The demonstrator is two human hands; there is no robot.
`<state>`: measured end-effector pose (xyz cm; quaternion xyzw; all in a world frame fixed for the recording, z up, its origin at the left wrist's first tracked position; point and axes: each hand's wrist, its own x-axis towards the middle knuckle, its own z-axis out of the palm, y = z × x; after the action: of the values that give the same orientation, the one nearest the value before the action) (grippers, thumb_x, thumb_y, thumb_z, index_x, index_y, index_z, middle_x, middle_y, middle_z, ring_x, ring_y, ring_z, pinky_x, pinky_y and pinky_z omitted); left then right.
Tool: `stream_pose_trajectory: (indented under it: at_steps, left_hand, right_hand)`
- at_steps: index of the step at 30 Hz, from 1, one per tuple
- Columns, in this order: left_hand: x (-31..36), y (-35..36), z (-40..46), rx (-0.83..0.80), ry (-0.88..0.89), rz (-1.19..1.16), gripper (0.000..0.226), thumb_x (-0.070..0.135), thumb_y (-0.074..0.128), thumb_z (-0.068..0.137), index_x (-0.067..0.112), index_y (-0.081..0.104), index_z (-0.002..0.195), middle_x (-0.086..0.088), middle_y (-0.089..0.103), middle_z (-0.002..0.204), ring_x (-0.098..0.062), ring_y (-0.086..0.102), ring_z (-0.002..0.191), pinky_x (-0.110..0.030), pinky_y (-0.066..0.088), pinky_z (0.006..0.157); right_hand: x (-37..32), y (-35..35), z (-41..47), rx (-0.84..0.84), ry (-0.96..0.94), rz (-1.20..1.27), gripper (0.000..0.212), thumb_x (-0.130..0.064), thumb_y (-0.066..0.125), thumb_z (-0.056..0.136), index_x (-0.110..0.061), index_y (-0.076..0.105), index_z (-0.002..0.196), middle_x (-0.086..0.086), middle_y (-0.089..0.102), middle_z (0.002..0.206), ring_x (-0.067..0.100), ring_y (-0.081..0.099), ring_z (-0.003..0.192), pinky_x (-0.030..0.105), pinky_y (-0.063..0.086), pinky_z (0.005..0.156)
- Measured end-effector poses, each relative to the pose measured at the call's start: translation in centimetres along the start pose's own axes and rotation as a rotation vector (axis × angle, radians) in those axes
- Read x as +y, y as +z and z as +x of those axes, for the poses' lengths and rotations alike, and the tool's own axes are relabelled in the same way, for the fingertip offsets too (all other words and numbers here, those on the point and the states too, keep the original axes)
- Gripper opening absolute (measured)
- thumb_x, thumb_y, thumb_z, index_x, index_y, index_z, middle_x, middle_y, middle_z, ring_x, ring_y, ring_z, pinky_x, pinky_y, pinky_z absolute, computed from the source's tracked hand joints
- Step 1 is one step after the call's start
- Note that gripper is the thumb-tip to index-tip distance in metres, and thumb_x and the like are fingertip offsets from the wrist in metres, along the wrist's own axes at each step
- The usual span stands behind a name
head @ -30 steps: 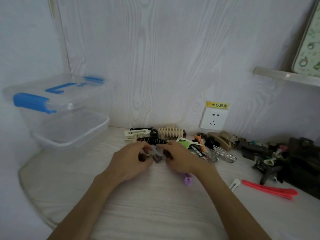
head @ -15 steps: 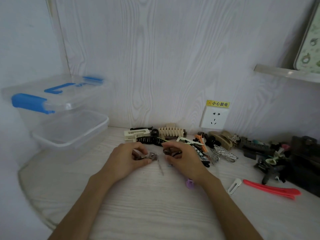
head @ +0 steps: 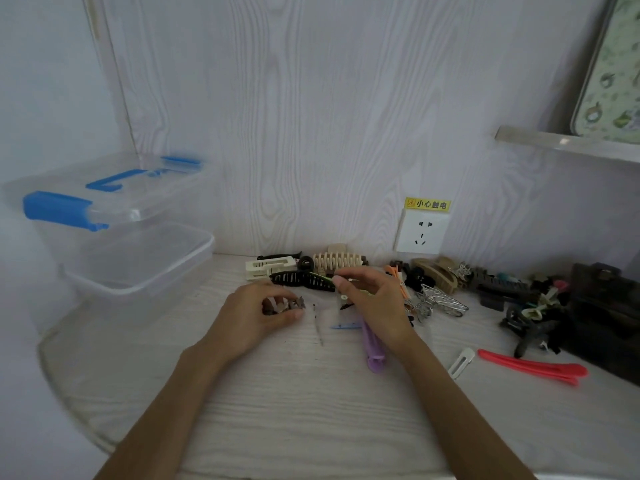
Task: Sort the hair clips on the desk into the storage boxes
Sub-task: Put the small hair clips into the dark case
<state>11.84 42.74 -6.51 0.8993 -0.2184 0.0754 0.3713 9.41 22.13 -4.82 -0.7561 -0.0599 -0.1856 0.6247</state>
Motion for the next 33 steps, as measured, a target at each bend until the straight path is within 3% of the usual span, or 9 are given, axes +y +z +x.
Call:
stream_pose_trajectory:
  at_steps: [6,13,18,21,24,26,28,30,33]
  left_hand:
    - [2.7,0.3,0.0,0.173,-0.024,-0.263,0.013,0.037,0.072,0.077,0.046,0.067,0.084,0.031,0.068,0.079,0.011,0.058,0.069,-0.008,0.041,0.065]
    - [15.2,5.5,3.9,-0.058,0.259,-0.352,0.025,0.036,0.071,0.077,0.023,0.074,0.098,0.016,0.072,0.088,0.007,0.066,0.081,-0.007,0.047,0.072]
    - [24.6,14.2,7.2,-0.155,0.422,-0.343,0.026,0.038,0.07,0.08,0.017,0.075,0.096,0.004,0.075,0.09,0.0,0.066,0.081,-0.009,0.045,0.068]
    - [28.5,19.5,8.6,-0.245,0.45,-0.289,0.027,0.037,0.07,0.081,0.016,0.074,0.098,-0.001,0.074,0.095,-0.005,0.065,0.081,-0.007,0.045,0.067]
    - [31.2,23.5,9.5,-0.323,0.451,-0.255,0.03,0.035,0.07,0.08,0.014,0.072,0.102,-0.004,0.074,0.099,-0.014,0.068,0.089,-0.027,0.054,0.079]
    - [32.1,25.1,9.9,-0.339,0.432,-0.237,0.035,0.034,0.071,0.08,0.012,0.069,0.107,-0.006,0.072,0.103,-0.016,0.067,0.093,-0.024,0.052,0.079]
    - [32.4,25.7,10.4,-0.36,0.415,-0.252,0.04,0.033,0.072,0.079,0.011,0.065,0.112,-0.008,0.071,0.106,-0.017,0.066,0.094,-0.023,0.05,0.078]
    - [32.3,25.8,10.8,-0.393,0.404,-0.275,0.043,0.029,0.073,0.079,0.009,0.063,0.116,-0.008,0.069,0.109,-0.018,0.066,0.096,-0.021,0.05,0.08]
    - [31.6,24.9,11.2,-0.41,0.394,-0.294,0.042,0.019,0.073,0.08,0.009,0.061,0.119,-0.008,0.066,0.115,-0.018,0.064,0.102,-0.022,0.049,0.089]
  right_hand:
    - [-1.2,-3.0,-0.5,0.123,0.024,0.057,0.013,-0.011,0.068,0.082,-0.017,0.071,0.093,-0.005,0.072,0.084,-0.004,0.066,0.07,0.011,0.051,0.063]
    - [-2.6,-14.5,-4.1,0.287,-0.08,-0.182,0.025,-0.005,0.069,0.08,-0.029,0.069,0.074,-0.017,0.07,0.068,-0.003,0.064,0.065,0.008,0.049,0.065]
    - [-2.3,-24.5,-7.1,0.565,-0.054,-0.524,0.012,-0.01,0.071,0.079,-0.015,0.071,0.089,-0.006,0.069,0.082,0.002,0.065,0.075,0.006,0.05,0.074]
    - [-1.8,-29.3,-8.0,0.65,0.008,-0.661,0.016,-0.007,0.072,0.077,-0.011,0.071,0.092,0.002,0.071,0.088,0.012,0.065,0.079,0.022,0.052,0.079]
    - [-1.4,-33.0,-8.1,0.553,0.131,-0.765,0.024,-0.004,0.072,0.075,-0.008,0.07,0.099,0.007,0.072,0.098,0.018,0.067,0.089,0.029,0.054,0.082]
    - [-1.1,-34.5,-8.2,0.406,0.188,-0.831,0.029,-0.004,0.071,0.076,-0.008,0.068,0.104,0.006,0.07,0.104,0.014,0.064,0.091,0.015,0.049,0.079]
    - [-0.9,-35.1,-8.0,0.301,0.21,-0.908,0.031,-0.005,0.068,0.078,-0.011,0.067,0.109,0.005,0.069,0.109,0.014,0.064,0.095,0.012,0.044,0.079]
    - [-0.8,-35.3,-7.8,0.295,0.224,-0.926,0.033,-0.003,0.063,0.08,-0.013,0.066,0.112,0.004,0.068,0.113,0.017,0.064,0.102,0.017,0.044,0.084]
    - [-1.0,-34.9,-7.8,0.385,0.239,-0.902,0.034,-0.001,0.059,0.082,-0.013,0.065,0.113,0.003,0.068,0.114,0.016,0.062,0.104,0.013,0.04,0.079]
